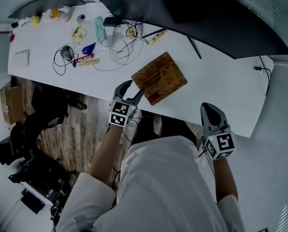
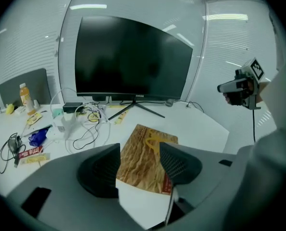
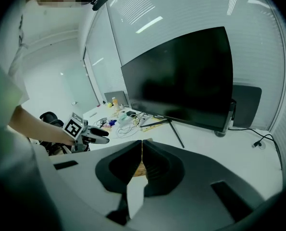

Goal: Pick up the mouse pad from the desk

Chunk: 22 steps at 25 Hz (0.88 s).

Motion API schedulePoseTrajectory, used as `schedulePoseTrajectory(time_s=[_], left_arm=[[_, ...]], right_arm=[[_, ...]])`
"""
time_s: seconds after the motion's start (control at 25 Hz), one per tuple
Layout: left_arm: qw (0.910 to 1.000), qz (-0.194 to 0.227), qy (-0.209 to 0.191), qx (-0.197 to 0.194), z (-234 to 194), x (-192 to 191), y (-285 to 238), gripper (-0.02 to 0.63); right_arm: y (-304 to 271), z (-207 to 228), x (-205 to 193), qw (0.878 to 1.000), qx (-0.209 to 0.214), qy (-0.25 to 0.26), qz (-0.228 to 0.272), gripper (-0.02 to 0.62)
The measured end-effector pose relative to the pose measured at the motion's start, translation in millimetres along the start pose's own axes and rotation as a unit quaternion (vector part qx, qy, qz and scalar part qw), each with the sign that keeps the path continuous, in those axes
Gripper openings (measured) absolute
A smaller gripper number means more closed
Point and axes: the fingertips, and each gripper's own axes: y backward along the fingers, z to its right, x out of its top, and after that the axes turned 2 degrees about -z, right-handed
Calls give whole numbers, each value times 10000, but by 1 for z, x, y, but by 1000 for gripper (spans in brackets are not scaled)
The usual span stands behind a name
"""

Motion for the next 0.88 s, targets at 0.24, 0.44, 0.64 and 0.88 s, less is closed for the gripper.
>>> schedulePoseTrajectory(time_s=[0.24,0.44,0.64,0.88], left_arm=[[9976,-683,10,74,-13,-31,-38,311],[9917,-1278,9,166,-23,-59,-66,359],[9850,-1695,-13,324,-32,-78,-82,375],[9794,-1979,39,395,-39,-86,-92,397]], right_arm=[[-15,14,-8,9997,166,-99,-137,31],[-25,21,-18,9991,293,-194,-247,31],[-29,27,-23,9987,352,-244,-292,31],[-28,33,-29,9982,371,-331,-323,31]])
